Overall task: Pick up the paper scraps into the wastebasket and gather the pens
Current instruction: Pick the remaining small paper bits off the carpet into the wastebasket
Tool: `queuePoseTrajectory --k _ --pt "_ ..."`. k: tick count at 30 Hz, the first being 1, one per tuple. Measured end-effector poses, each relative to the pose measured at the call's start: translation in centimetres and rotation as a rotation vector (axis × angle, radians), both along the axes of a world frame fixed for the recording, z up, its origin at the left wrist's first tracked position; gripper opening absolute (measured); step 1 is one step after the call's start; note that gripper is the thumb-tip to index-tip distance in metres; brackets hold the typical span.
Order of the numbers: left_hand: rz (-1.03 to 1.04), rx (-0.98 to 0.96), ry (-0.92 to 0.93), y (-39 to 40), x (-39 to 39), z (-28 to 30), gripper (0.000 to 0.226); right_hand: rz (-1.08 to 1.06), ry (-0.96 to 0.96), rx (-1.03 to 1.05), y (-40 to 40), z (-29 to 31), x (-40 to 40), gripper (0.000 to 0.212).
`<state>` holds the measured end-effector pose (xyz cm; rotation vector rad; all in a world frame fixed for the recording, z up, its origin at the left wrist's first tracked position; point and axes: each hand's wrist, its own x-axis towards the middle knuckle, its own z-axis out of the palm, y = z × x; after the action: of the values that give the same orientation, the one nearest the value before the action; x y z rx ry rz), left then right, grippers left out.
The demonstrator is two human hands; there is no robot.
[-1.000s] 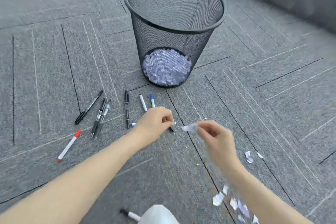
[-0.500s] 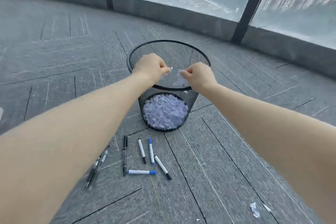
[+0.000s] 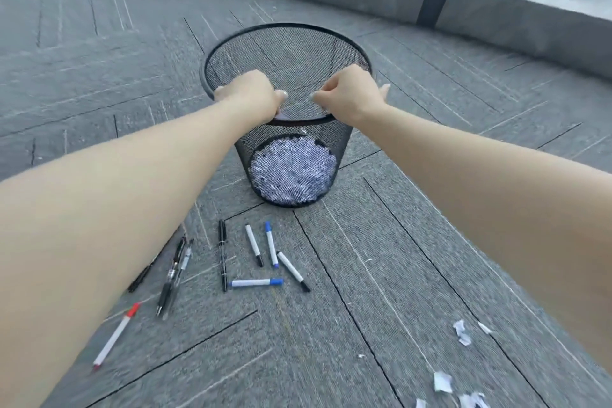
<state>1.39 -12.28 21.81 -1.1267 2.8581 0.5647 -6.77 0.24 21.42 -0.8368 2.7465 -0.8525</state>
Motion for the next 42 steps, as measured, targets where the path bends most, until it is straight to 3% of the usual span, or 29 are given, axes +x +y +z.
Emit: queuePoseTrajectory --k 4,11,14,19,23,28,31,34,35,37,40,42 --pt "-0.041 -0.006 -0.003 -0.3 0.0 0.1 0.027 -0.009 -0.013 -0.055 -0.2 0.2 0.2 0.014" --pt "-0.052 -0.026 0.046 -0.5 0.4 0.2 0.029 -0.010 0.225 -0.152 1.9 -0.3 2.2 0.018" --pt "-0.097 -0.057 0.142 -0.1 0.9 0.2 0.019 0.047 0.161 -0.168 3.6 -0.8 2.8 0.021" --pt "-0.145 -0.025 0.469 1.6 1.3 -0.6 0.022 0.058 0.188 -0.118 5.4 0.4 3.3 0.025" --pt "-0.275 -0.054 0.389 4.6 -0.2 -0.4 0.024 -0.026 0.184 -0.153 4.5 1.1 2.6 0.022" --pt "-0.261 -0.019 0.386 4.2 -0.7 -0.7 0.019 -0.235 -0.025 -0.462 3.7 1.5 2.2 0.019" --pt "-0.422 -0.257 0.690 4.8 0.2 -1.2 0.023 -0.318 -0.146 -0.573 5.9 -0.1 3.3 0.016" --pt "-0.807 -0.390 0.888 7.4 2.2 -4.2 0.019 -0.446 -0.215 -0.552 10.3 -4.9 5.1 0.015" --pt "-0.944 -0.367 0.861 8.5 3.1 -6.0 0.017 -0.492 -0.236 -0.488 12.2 -7.2 5.9 0.016" --pt "-1.082 -0.197 0.628 10.5 4.8 -10.0 0.018 -0.588 -0.312 -0.324 16.2 -12.0 8.3 0.023" --pt "-0.914 -0.004 0.139 11.9 5.6 -15.7 0.036 -0.702 -0.416 -0.166 20.7 -17.4 13.2 0.024" --pt "-0.790 0.030 -0.041 12.0 4.8 -18.4 0.049 -0.710 -0.399 -0.062 22.3 -19.5 16.7 0.022"
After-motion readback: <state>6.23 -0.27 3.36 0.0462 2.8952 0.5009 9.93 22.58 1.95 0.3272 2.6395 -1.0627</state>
